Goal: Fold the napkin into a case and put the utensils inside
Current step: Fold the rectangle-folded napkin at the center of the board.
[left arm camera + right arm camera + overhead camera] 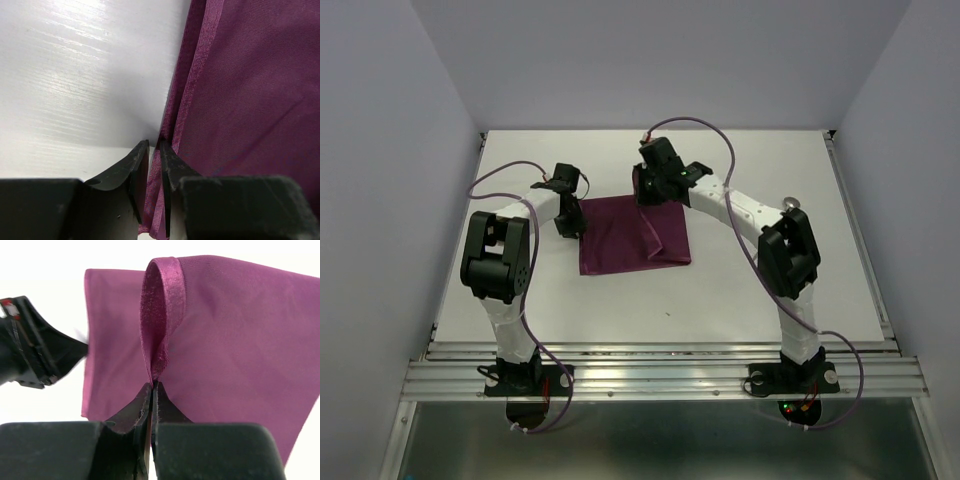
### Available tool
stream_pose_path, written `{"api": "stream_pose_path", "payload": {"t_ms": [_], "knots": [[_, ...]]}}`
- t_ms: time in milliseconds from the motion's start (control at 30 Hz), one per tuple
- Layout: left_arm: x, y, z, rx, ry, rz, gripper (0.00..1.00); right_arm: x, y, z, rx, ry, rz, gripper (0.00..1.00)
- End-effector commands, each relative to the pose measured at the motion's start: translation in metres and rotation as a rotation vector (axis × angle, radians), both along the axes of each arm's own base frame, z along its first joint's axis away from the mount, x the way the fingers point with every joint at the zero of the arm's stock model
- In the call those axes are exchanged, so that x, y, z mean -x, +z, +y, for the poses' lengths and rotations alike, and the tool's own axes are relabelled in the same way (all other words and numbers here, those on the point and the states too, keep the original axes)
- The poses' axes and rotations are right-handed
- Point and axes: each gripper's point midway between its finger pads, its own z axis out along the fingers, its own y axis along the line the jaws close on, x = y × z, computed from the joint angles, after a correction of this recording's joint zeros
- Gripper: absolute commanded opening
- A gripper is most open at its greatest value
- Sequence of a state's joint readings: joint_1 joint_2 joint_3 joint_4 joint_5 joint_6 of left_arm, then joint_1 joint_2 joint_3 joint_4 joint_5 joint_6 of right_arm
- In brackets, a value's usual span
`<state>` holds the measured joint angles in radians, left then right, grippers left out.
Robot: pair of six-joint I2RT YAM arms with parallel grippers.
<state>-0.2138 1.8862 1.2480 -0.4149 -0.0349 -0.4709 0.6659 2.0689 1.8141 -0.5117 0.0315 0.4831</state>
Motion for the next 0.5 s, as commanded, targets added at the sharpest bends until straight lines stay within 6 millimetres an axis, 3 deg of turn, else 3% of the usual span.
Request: {"api": "stream_pose_path", "payload": {"t_ms": [0,67,467], "knots": [[0.005,0.002,0.005,-0.017,-0.007,0.008,0.27,0.003,0.019,0.036,-0.083,0.064,-0.017,0.01],[0.006,0.002,0.005,-0.016,-0.009,0.008,0.27,0.004,0.011,0.045,-0.084,0.078,-0.002,0.01],[0.005,0.002,0.002,0.001,-0.015,0.005,0.27,0.010,0.003,0.092,-0.160,0.160,0.032,0.01]]}}
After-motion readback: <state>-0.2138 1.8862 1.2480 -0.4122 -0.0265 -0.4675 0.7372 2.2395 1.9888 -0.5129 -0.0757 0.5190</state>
